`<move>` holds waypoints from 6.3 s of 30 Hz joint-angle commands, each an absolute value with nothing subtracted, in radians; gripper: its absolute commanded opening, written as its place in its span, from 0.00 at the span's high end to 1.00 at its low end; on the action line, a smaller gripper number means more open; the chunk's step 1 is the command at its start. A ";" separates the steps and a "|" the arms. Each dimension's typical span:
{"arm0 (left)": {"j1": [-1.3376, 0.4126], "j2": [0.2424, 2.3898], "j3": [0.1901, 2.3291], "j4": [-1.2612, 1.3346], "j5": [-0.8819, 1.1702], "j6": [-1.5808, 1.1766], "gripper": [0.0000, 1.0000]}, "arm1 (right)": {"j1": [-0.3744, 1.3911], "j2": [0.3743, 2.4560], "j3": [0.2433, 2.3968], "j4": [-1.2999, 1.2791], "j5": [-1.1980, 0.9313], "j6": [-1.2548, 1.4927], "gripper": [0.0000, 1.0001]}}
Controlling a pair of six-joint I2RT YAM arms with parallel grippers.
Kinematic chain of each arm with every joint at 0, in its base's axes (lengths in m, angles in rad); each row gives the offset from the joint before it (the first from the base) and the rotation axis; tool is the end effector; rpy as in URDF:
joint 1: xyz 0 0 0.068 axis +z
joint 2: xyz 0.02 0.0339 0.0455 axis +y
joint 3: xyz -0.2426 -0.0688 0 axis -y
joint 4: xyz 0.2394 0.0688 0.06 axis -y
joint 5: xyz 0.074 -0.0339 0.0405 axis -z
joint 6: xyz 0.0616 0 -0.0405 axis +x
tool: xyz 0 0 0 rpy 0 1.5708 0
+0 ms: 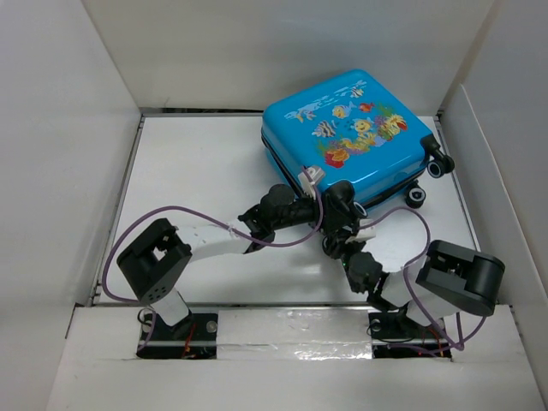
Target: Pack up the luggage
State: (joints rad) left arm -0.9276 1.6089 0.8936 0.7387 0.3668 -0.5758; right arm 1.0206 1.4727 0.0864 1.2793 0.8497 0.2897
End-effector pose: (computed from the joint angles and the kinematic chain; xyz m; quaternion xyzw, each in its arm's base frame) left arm 0.2107 -0.3179 0.2473 0.2487 0.6536 -0.5734 0.4268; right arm 0.1509 0.1575 0.1184 0.0150 0.7315 0.1278 0.6696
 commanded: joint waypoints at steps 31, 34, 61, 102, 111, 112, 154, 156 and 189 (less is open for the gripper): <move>-0.893 1.574 0.977 0.816 0.380 -0.551 0.54 | 1.014 1.212 0.173 1.128 0.832 0.273 0.60; -0.893 1.578 0.980 0.819 0.387 -0.552 0.54 | 1.005 1.230 0.207 1.126 0.816 0.255 0.62; -0.831 1.696 1.218 0.659 0.572 -0.600 0.53 | 1.251 1.537 0.301 1.542 0.850 0.180 1.00; -0.903 1.468 0.684 0.857 0.184 -0.535 0.56 | 1.124 0.660 0.673 -0.359 0.979 0.656 0.21; -0.960 1.655 0.805 0.888 0.212 -0.486 0.45 | 1.017 0.721 0.715 -0.436 0.965 0.643 0.08; -0.960 1.678 0.822 0.893 0.216 -0.486 0.45 | 1.002 0.722 0.716 -0.414 0.936 0.623 0.07; -0.960 1.721 0.825 0.978 -0.022 -0.439 1.00 | 0.400 0.839 0.667 -0.092 -0.066 0.233 0.65; -0.960 1.726 0.827 0.985 -0.006 -0.440 0.78 | 0.400 0.836 0.666 -0.092 -0.077 0.233 0.53; -0.951 1.657 0.747 0.954 -0.290 -0.450 1.00 | 0.391 0.781 0.644 -0.141 -0.012 0.239 1.00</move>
State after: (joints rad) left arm -0.9913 1.7439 0.7750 0.9386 -0.1188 -0.5144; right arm 0.3935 0.8303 0.6514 -0.1162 -0.0849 0.2020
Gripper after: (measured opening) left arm 0.007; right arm 0.601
